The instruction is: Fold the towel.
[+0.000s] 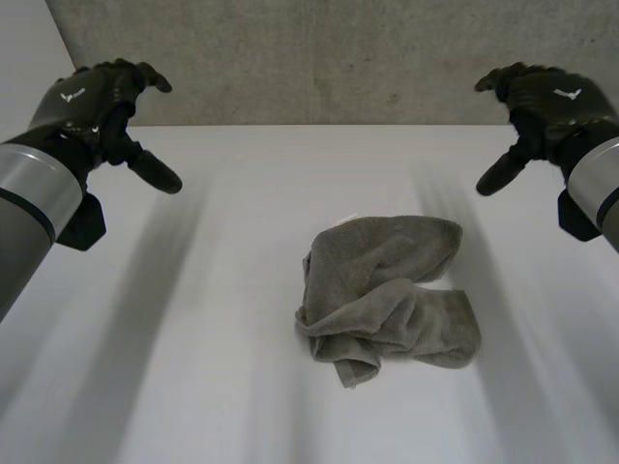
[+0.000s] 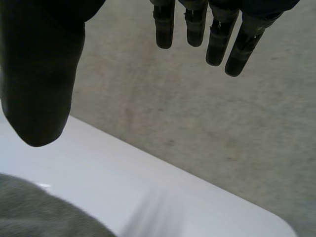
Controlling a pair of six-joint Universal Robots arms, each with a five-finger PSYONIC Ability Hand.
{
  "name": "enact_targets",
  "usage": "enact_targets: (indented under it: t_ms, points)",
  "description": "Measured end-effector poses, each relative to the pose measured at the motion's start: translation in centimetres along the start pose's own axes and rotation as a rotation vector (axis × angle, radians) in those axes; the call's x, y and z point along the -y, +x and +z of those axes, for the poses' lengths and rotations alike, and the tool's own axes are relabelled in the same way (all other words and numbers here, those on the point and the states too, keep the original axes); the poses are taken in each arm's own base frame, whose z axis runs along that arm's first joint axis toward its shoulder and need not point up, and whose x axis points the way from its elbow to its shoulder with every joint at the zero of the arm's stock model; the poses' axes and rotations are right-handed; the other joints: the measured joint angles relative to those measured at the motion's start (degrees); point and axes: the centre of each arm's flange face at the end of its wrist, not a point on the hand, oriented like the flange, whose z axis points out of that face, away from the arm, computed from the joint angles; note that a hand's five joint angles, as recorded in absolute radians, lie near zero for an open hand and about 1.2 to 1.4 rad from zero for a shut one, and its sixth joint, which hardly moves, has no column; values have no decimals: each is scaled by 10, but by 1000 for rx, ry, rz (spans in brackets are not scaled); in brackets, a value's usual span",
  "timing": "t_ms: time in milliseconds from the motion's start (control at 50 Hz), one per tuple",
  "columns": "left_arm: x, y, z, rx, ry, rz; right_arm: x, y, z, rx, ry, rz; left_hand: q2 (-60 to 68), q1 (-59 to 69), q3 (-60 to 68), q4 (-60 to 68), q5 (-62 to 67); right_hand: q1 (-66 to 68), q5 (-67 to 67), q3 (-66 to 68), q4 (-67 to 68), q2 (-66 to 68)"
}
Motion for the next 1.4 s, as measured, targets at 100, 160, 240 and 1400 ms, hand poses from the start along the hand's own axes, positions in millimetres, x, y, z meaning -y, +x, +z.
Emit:
enact_targets:
  t_ms: [100, 160, 240, 1400]
  points:
    - [-23, 5, -6, -24, -73, 4, -21, -13, -7, 140, -71, 1, 0, 0, 0, 0, 1, 0, 0, 0, 0, 0]
    - [-42, 12, -10, -53, -133, 7, -35, -18, -12, 210, -120, 4, 0, 0, 0, 0, 1, 0, 0, 0, 0, 0]
    - [-78, 28, -18, -122, -248, 13, -63, -18, -19, 288, -211, -1, 0, 0, 0, 0, 1, 0, 0, 0, 0, 0]
    - [-192, 125, 19, -311, -335, -68, -149, -24, 3, 375, -372, -74, 597, 560, 0, 0, 632, 610, 618, 0, 0, 604]
